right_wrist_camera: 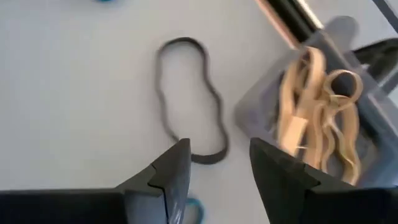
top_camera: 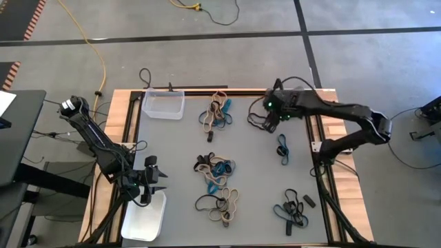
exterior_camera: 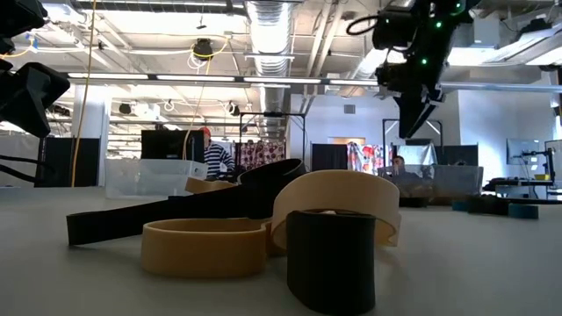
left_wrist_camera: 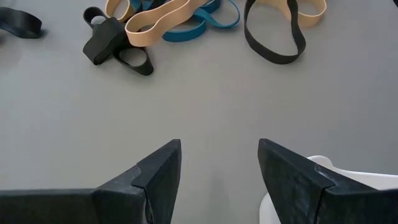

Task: Sort rubber bands into baskets
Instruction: Put the white rubber band into the black transparent bin

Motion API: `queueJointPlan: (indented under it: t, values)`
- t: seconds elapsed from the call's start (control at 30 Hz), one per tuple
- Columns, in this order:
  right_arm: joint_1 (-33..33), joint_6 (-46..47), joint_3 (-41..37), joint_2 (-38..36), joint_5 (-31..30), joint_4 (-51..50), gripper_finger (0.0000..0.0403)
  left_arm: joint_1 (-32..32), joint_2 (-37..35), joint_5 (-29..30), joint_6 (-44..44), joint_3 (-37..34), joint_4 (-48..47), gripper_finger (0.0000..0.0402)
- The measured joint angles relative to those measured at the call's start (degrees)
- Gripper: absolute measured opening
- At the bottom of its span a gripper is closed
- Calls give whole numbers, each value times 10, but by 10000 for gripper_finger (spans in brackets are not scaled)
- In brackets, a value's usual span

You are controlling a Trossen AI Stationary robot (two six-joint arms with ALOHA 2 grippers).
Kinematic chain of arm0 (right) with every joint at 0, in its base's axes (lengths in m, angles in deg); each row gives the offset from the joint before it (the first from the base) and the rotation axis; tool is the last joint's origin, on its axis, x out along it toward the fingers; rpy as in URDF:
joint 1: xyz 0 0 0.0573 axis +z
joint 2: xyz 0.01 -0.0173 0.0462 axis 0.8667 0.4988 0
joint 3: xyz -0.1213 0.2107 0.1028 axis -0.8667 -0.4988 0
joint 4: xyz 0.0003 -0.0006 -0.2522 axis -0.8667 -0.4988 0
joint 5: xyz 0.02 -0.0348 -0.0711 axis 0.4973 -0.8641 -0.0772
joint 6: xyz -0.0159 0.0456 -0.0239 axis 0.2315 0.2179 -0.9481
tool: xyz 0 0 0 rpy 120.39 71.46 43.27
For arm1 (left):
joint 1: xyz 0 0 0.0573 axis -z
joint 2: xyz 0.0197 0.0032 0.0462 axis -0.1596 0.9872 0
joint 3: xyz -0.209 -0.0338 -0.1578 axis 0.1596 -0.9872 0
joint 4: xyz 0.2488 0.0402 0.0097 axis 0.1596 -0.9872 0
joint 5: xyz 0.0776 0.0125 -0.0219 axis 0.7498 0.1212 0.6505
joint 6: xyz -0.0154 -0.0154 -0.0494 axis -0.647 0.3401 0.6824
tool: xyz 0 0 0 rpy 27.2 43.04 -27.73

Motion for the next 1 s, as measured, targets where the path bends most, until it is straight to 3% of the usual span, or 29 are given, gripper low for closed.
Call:
queueJointPlan:
  t: [0.47,0.63,1.0]
  values:
    - [192,137,0,12,0,-50,191,0,0,0,0,0,0,206]
    - [284,222,-2,12,0,-77,191,0,0,0,0,0,0,206]
    - [501,361,-51,12,-1,-39,191,0,0,0,0,0,0,206]
